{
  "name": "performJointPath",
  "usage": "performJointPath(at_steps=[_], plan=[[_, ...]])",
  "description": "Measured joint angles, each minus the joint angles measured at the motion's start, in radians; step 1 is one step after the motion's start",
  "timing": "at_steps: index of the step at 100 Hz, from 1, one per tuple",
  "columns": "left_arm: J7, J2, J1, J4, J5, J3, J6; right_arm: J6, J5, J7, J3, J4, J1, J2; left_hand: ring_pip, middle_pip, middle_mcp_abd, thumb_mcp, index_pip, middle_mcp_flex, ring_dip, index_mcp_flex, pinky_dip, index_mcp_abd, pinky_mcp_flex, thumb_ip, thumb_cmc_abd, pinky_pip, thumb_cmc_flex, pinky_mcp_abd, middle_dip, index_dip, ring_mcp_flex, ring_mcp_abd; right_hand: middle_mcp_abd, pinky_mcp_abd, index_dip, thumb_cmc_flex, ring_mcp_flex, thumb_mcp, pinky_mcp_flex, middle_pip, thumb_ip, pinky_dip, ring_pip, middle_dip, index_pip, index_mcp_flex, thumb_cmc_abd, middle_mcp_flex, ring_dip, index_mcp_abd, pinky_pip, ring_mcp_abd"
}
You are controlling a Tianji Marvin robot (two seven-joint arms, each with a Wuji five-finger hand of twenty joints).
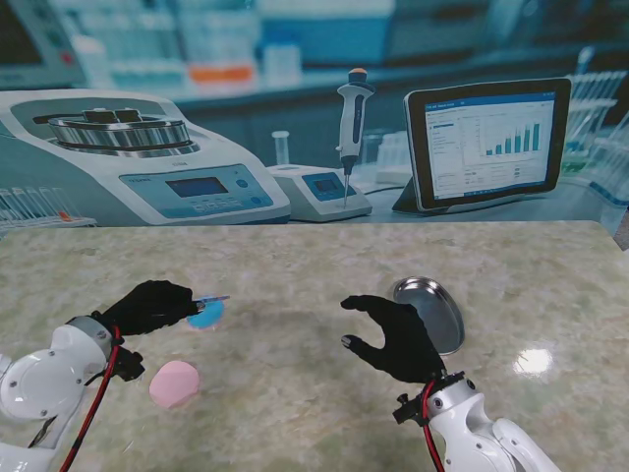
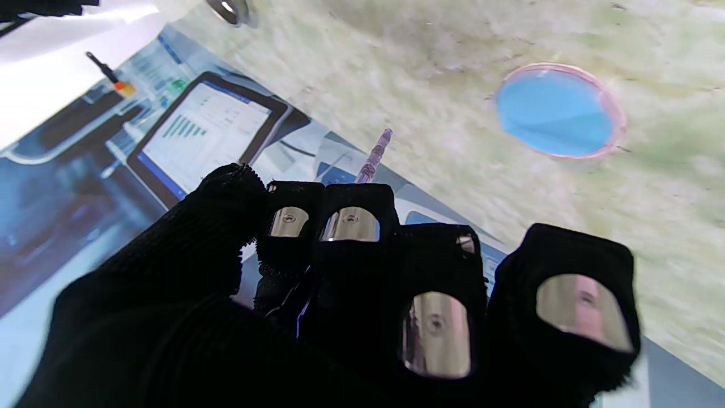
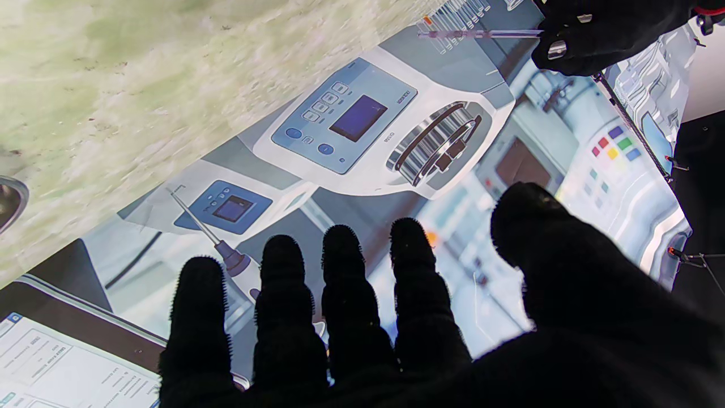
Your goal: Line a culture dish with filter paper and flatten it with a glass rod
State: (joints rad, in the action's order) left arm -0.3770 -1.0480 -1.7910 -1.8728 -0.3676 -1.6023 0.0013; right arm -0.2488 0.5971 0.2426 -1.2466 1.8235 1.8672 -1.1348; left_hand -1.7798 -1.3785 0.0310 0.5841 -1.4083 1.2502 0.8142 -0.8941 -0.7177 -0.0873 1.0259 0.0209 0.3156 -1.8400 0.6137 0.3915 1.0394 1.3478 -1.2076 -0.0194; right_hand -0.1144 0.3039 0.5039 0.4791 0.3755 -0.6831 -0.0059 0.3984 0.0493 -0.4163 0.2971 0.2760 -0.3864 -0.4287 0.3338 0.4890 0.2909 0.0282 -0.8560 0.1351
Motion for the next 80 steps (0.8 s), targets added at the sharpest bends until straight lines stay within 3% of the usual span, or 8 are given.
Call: performJointPath(at_steps=[13,24,80], plan=[[-0.001,0.0,-0.005,-0.016,0.037,0.005,-0.012,0.004,0.001,0.001,0.002,0.002,0.0,0.0,0.0,0.0,0.0,0.0,0.0,0.0,0.0,0.0,0.0,0.0,0.0,0.0,0.0,0.0,0.0,0.0,0.0,0.0,0.0,0.0,0.0,0.0,0.0,0.003,0.0,-0.007,0.0,0.0,-0.001,0.0,0.0,0.0,0.0,0.0,0.0,0.0,0.0,-0.006,0.0,0.0],[-0.012,0.0,-0.007,-0.032,0.09,0.014,-0.019,0.014,0.006,-0.004,0.004,0.011,-0.001,0.0,0.0,0.0,0.0,0.0,0.0,0.0,0.0,0.0,0.0,0.0,0.0,0.0,0.0,0.0,0.0,0.0,0.0,0.0,-0.001,0.0,0.0,0.0,-0.006,0.022,0.0,-0.05,0.0,0.003,-0.027,0.0,0.0,0.0,0.003,0.013,0.0,-0.013,0.0,-0.009,0.0,0.0],[-0.077,0.008,-0.033,-0.103,0.236,0.085,-0.062,0.025,0.029,-0.078,0.005,0.047,-0.041,0.012,0.0,0.0,0.0,0.0,0.0,0.008,0.0,0.0,0.0,0.0,0.001,0.0,0.0,0.0,0.0,0.0,0.0,0.0,-0.008,0.0,0.0,-0.007,0.0,0.021,0.0,-0.026,0.0,0.003,-0.028,0.0,0.0,0.0,-0.003,0.021,0.0,-0.03,0.0,-0.016,0.0,0.0]])
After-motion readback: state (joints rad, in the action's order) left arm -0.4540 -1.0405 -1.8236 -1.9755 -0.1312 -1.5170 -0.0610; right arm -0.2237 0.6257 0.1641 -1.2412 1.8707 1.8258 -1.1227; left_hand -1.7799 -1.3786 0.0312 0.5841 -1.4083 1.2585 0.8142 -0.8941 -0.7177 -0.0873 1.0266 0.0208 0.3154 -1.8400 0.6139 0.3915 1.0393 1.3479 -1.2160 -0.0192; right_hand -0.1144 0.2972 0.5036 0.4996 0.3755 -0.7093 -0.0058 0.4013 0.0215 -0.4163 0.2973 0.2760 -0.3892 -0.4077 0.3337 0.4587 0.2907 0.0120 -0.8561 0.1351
